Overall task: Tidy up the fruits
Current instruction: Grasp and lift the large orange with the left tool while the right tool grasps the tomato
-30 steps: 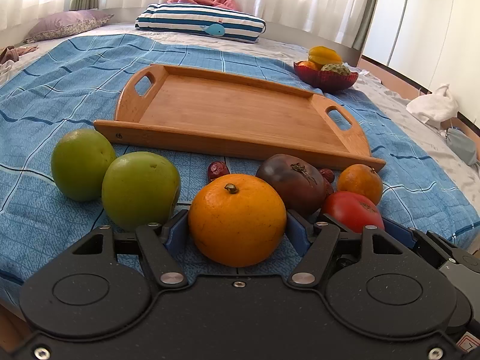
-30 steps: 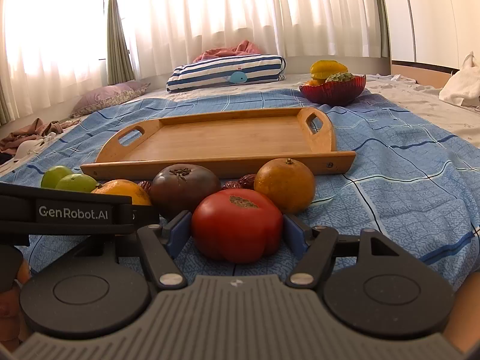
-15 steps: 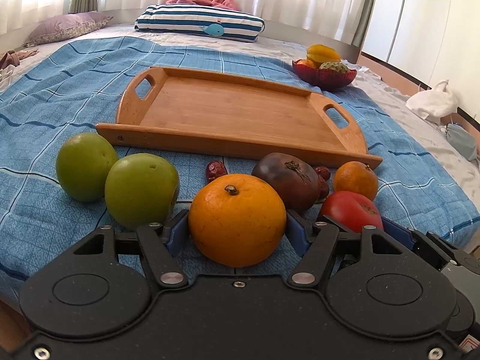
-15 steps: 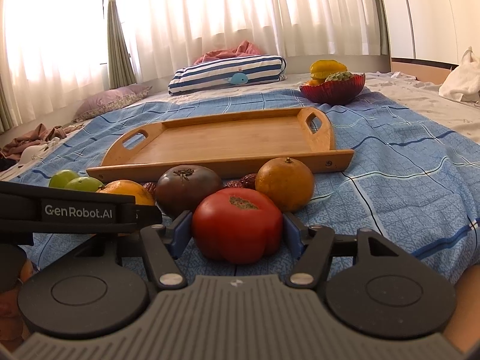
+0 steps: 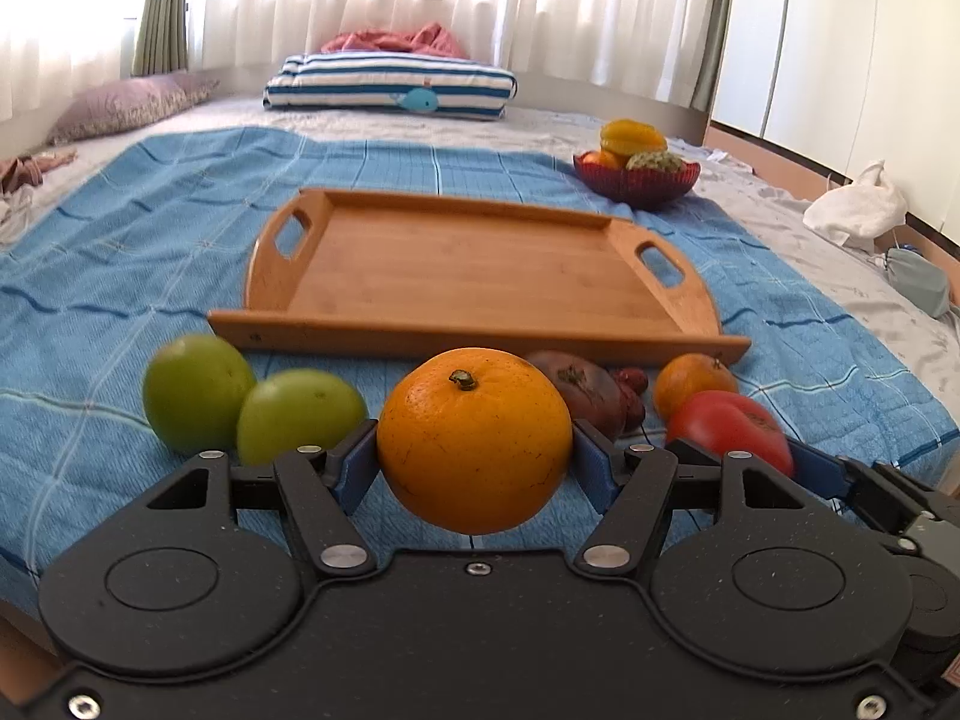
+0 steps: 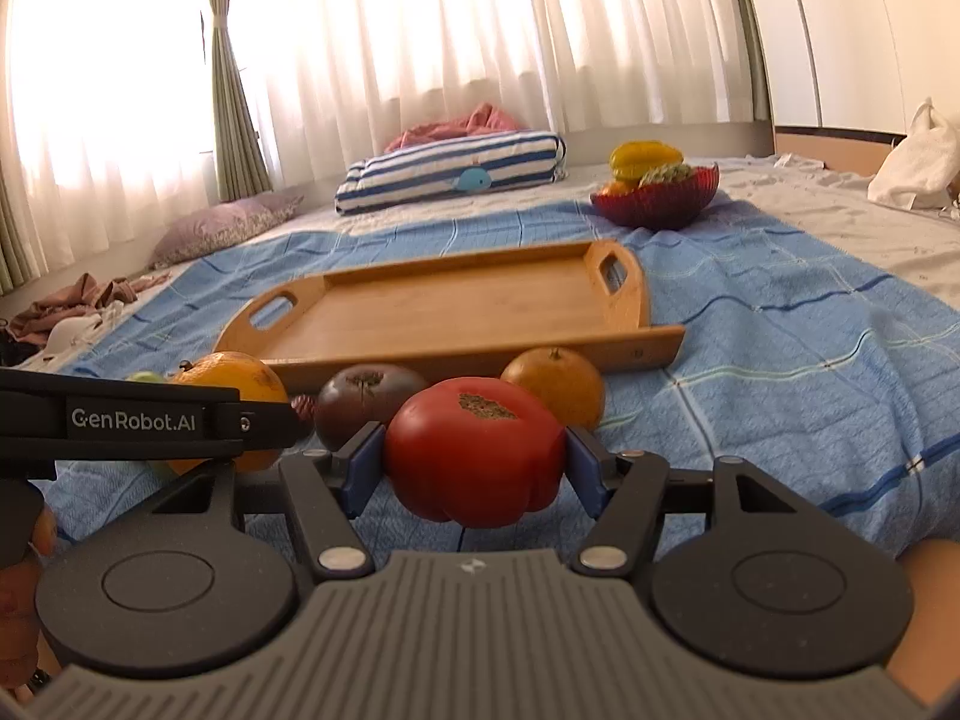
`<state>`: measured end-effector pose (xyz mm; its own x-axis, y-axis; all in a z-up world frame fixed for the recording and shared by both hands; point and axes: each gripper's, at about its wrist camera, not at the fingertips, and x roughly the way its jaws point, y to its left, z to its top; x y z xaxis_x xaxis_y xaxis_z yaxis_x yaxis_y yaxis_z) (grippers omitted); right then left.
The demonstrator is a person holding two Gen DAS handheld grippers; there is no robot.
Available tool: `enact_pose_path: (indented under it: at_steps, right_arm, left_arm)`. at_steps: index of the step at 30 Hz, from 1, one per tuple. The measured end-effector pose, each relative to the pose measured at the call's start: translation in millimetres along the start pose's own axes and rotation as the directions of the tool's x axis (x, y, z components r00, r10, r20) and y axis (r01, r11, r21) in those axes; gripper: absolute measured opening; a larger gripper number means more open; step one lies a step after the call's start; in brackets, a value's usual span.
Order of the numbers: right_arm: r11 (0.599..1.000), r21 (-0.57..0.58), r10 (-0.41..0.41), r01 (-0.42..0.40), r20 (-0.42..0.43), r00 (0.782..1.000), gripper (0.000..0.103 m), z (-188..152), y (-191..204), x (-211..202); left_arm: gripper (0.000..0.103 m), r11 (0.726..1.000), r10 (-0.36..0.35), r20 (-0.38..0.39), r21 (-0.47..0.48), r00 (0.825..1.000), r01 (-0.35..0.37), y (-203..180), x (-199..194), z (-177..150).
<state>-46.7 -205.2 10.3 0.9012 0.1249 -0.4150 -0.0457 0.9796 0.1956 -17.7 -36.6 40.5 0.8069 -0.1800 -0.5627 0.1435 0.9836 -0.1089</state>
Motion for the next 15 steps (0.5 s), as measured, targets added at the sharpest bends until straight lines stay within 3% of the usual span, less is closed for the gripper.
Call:
enact_pose_path:
  at_steps: [15]
  right_arm:
    - [1.000, -0.015, -0.024, 0.025, 0.095, 0.995, 0.066, 31, -11, 0]
  left_arm:
    - [0.065, 1.000, 0.019, 0.059, 0.005, 0.998, -0.019, 12, -2, 27]
